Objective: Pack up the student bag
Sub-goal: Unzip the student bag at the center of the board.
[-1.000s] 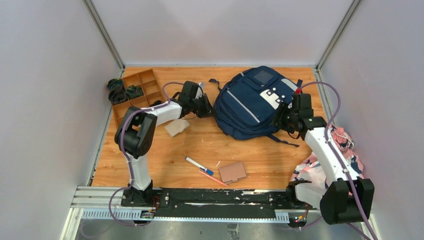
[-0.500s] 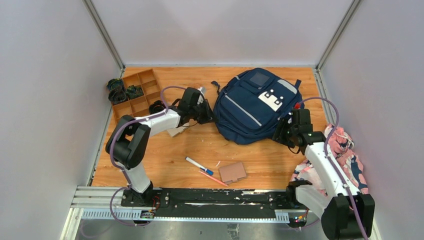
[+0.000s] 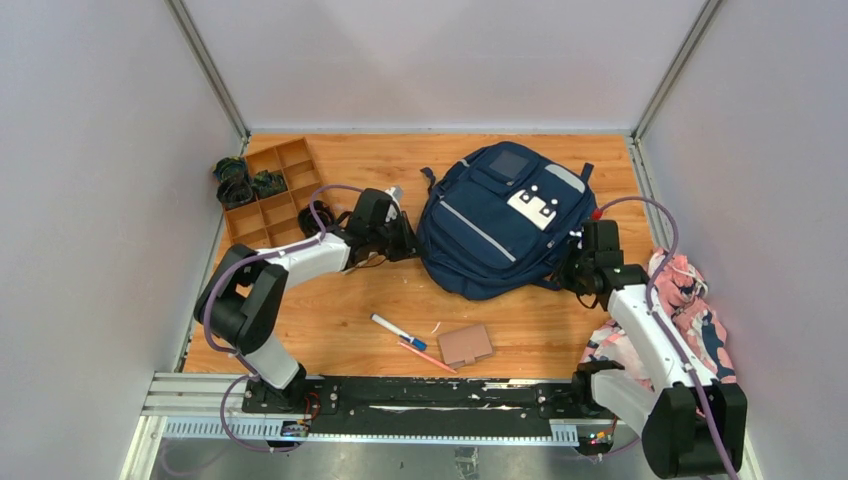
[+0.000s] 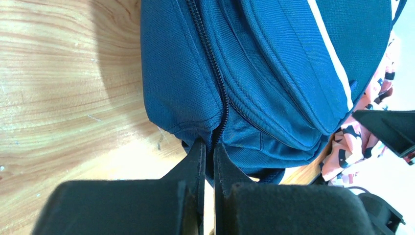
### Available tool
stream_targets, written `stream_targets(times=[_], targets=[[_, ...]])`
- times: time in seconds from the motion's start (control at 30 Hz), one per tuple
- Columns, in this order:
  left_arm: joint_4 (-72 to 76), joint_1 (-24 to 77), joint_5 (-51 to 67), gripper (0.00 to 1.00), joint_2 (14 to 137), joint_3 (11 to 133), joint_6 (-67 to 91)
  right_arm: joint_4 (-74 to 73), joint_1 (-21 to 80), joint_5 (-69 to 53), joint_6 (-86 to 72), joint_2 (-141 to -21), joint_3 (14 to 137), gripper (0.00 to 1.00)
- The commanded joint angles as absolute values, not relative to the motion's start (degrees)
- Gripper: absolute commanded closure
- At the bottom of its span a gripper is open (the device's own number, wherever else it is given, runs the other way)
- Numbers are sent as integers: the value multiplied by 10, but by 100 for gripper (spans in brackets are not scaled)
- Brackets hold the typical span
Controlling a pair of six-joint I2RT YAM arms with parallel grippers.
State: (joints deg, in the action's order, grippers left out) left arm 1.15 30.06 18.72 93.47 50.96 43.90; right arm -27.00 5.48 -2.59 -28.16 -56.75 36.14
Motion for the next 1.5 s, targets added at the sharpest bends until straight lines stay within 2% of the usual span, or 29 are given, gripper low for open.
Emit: stream_targets(times=[0.0,0.23,0.43,0.6,0.8,0.83,0.93,1.0,1.2,1.47], targets=[[20,306,196,100,903,499,422,-242,29,53,-268,-570,405,70],[19,308,211,100,907,499,419,-165,-39,-15,-305,-690,477,66],[20,307,214,100,908,500,415,-151,-41,-72,-318,-764,520,65],[20,312,214,100,901,495,408,-132,-34,-125,-324,-767,501,66],[20,314,206,100,898,486,408,-141,-35,-64,-304,-753,490,62],[20,314,207,100,900,485,408,-141,-37,-61,-303,-761,494,62],[20,315,208,100,901,484,409,-140,-37,-69,-294,-786,511,80],[20,315,209,100,901,483,410,-136,-37,-78,-290,-802,519,82],[21,315,209,100,901,483,412,-126,-36,-97,-289,-826,522,71],[23,318,215,100,907,482,412,-118,-36,-95,-280,-849,524,70]])
